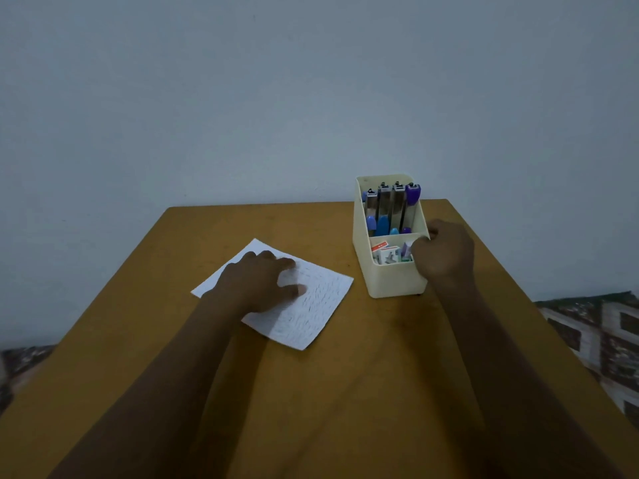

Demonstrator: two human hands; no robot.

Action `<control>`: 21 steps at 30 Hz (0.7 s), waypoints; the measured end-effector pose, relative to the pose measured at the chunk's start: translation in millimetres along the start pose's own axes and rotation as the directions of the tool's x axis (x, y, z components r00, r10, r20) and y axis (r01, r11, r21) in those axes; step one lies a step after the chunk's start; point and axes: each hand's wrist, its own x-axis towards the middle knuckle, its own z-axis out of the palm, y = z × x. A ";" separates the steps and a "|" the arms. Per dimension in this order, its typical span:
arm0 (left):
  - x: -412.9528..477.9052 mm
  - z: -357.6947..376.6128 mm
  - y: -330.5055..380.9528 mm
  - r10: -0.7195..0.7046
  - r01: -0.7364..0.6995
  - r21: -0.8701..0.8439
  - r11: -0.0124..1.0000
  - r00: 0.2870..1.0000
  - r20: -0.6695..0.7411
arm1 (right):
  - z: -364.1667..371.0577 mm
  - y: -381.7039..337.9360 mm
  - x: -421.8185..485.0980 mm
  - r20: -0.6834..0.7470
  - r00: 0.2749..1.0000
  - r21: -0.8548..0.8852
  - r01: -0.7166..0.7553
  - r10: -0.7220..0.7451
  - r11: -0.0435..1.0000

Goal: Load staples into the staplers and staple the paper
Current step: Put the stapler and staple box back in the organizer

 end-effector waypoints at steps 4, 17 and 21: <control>2.3 6.5 13.7 -0.118 0.123 0.081 0.989 0.991 -0.071 | 2.6 1.2 -1.3 0.063 0.997 0.073 -0.049 0.045 0.996; 9.4 25.8 35.5 -0.307 0.298 -0.081 0.951 0.944 -0.124 | 1.8 -8.5 -13.2 -0.070 0.997 0.091 -0.035 0.041 0.995; 10.3 24.7 43.0 -0.313 0.306 -0.069 0.950 0.937 -0.154 | 1.6 -13.9 -17.5 -0.060 0.998 0.062 -0.013 0.017 0.998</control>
